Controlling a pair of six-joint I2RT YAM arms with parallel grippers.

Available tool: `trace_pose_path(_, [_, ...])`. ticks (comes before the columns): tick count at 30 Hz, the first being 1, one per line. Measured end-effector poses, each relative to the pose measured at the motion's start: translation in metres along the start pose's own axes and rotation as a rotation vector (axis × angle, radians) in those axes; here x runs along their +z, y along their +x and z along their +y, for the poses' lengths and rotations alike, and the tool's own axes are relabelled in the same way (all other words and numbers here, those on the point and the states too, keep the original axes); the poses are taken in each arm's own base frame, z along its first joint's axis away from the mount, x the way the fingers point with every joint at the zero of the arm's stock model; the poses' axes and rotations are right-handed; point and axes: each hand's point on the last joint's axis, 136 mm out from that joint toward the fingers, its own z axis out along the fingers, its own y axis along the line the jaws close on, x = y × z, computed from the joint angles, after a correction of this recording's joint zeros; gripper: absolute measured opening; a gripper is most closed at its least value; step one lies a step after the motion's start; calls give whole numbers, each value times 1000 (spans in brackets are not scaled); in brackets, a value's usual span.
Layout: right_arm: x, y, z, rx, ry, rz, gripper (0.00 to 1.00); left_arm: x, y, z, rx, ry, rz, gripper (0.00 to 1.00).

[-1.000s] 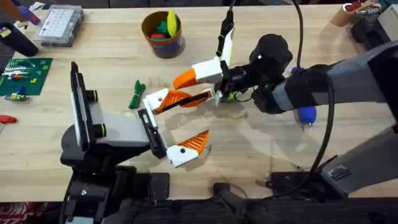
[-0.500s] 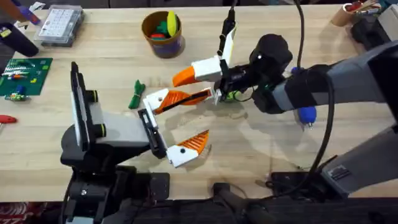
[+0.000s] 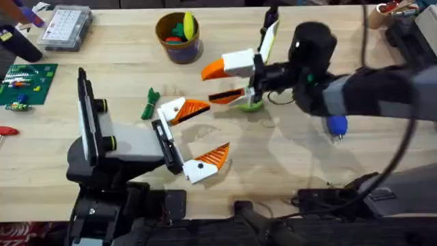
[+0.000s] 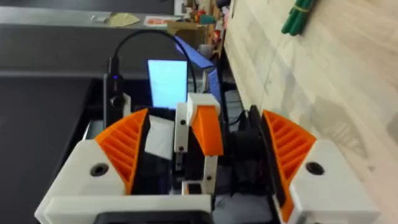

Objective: Pick up the gripper from the table and insert it into the empty holder that is missing its gripper. Then pick up a screw, insert it into the mounting hole, and use the screwdriver to tighten it. Finally, clean up the table by picking up the vegetable and placing it into the bucket.

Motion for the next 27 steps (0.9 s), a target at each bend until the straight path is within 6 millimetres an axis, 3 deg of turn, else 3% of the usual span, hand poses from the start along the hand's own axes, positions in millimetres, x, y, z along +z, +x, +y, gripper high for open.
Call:
trace_pose_path(13, [-54,-52,20,-75,228,-104,995,0,0,-1,0,5,0,986])
trace_pose_path(27, [-118,-71,29,-298,791,-136,996,0,0,-2,0,11,0,986])
